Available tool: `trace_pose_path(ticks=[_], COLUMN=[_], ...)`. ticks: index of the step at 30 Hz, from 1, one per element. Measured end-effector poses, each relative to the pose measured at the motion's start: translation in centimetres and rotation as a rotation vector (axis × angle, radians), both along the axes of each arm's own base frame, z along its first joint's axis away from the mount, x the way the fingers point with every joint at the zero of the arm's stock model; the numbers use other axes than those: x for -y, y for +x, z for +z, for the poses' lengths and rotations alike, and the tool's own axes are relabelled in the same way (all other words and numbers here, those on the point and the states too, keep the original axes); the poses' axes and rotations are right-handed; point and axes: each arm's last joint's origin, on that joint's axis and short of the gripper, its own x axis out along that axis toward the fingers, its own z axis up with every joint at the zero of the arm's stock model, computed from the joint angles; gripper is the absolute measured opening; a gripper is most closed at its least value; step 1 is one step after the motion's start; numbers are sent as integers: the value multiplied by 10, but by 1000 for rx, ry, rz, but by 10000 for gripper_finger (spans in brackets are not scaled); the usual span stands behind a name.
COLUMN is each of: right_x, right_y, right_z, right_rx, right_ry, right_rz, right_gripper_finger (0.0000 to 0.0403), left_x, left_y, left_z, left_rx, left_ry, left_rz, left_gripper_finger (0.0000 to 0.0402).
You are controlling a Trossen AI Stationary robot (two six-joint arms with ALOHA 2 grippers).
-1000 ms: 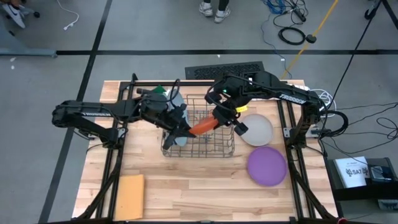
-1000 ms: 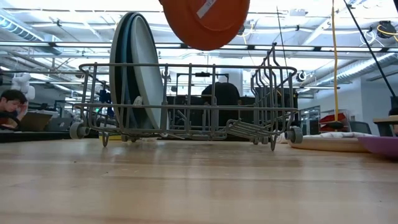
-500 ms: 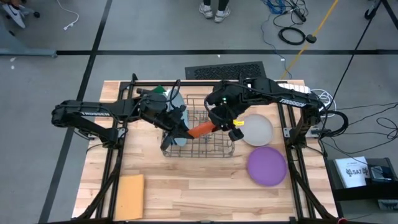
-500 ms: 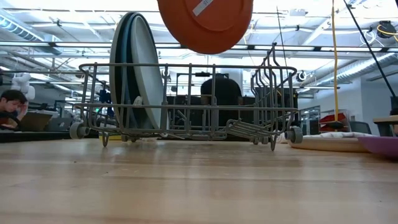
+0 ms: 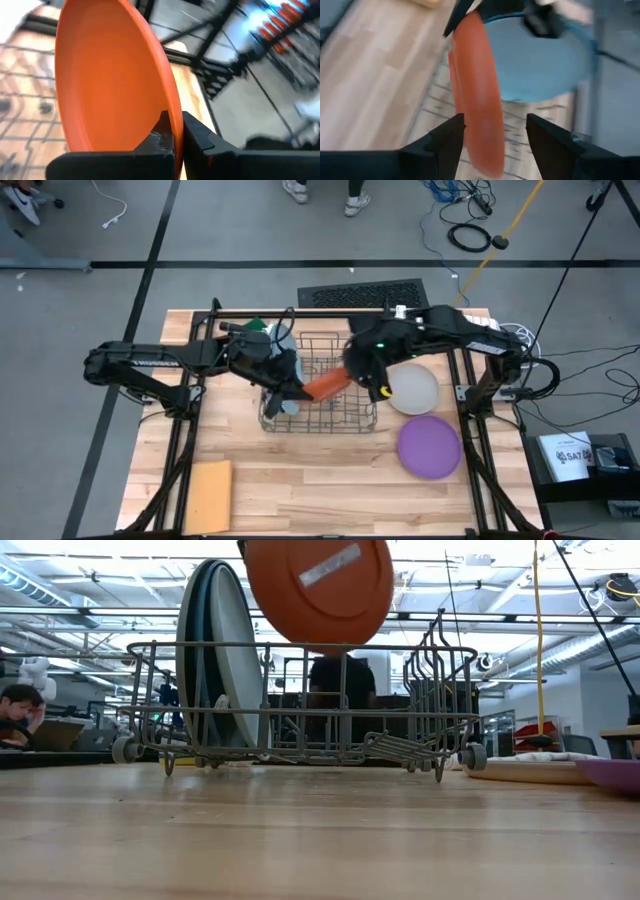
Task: Sort dishes
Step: Put the orange plate into the green dish rack
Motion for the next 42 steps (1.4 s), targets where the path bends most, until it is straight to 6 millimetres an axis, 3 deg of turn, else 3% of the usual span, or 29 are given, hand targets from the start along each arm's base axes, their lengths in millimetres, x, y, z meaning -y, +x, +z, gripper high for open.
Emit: trace_pose_path(ticks=[8,16,20,31,42], right_x=[-24,-51,-67,-94,-109], right_y=[-51,-90,-98,-111,-113], right_z=[50,68,69,70,67], right_rx=[227,331,353,396,397], right_ry=[-174,-168,-212,-253,-245], right_rz=[-97,-110,-97,-79,-30], right_gripper_finger=[186,174,167,164,164], left_x=[-7,-12,-16,-18,-20], left_y=[4,5,5,2,5], left_z=[6,3,-5,-55,-47], left_rx=[9,-18,-64,-189,-73], left_ry=[-195,-270,-263,-431,-463], left_rz=[244,478,590,809,856], left_gripper_finger=[5,5,5,5,5])
